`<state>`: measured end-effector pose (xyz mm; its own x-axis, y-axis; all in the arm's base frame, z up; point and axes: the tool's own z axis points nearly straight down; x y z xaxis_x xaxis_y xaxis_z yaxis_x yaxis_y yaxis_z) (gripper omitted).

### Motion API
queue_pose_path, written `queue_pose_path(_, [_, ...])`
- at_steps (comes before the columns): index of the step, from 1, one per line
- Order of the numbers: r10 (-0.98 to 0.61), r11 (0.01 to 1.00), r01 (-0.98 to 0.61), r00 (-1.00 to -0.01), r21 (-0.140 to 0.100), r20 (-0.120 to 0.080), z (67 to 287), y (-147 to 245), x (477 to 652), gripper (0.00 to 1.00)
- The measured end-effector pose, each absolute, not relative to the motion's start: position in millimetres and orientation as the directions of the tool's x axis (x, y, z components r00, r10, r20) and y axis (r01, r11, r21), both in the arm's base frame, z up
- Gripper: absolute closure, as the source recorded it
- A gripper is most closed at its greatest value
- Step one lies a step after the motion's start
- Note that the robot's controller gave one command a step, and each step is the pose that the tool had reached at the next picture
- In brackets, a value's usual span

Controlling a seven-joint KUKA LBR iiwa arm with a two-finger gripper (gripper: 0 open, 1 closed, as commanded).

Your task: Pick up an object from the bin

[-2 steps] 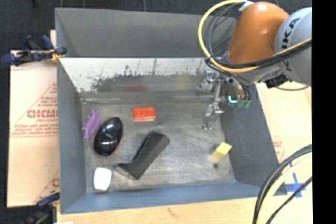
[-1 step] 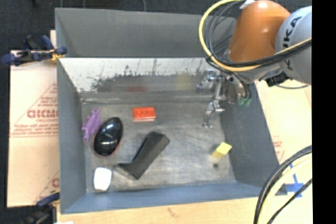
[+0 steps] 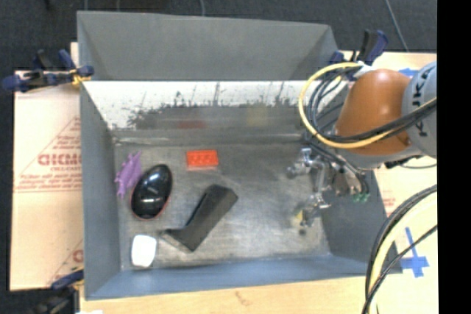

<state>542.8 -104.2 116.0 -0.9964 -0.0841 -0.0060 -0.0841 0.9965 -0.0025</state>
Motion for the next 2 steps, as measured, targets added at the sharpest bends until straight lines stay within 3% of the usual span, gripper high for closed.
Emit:
queue_pose_path(1, [-0.247, 0.969, -0.247, -0.969, 0.000, 0.001, 122.2, -138.5, 539.0, 0.00])
queue_pose_path(2, [-0.379, 0.926, -0.379, -0.926, -0.004, -0.004, 123.4, -152.0, 554.0, 0.00])
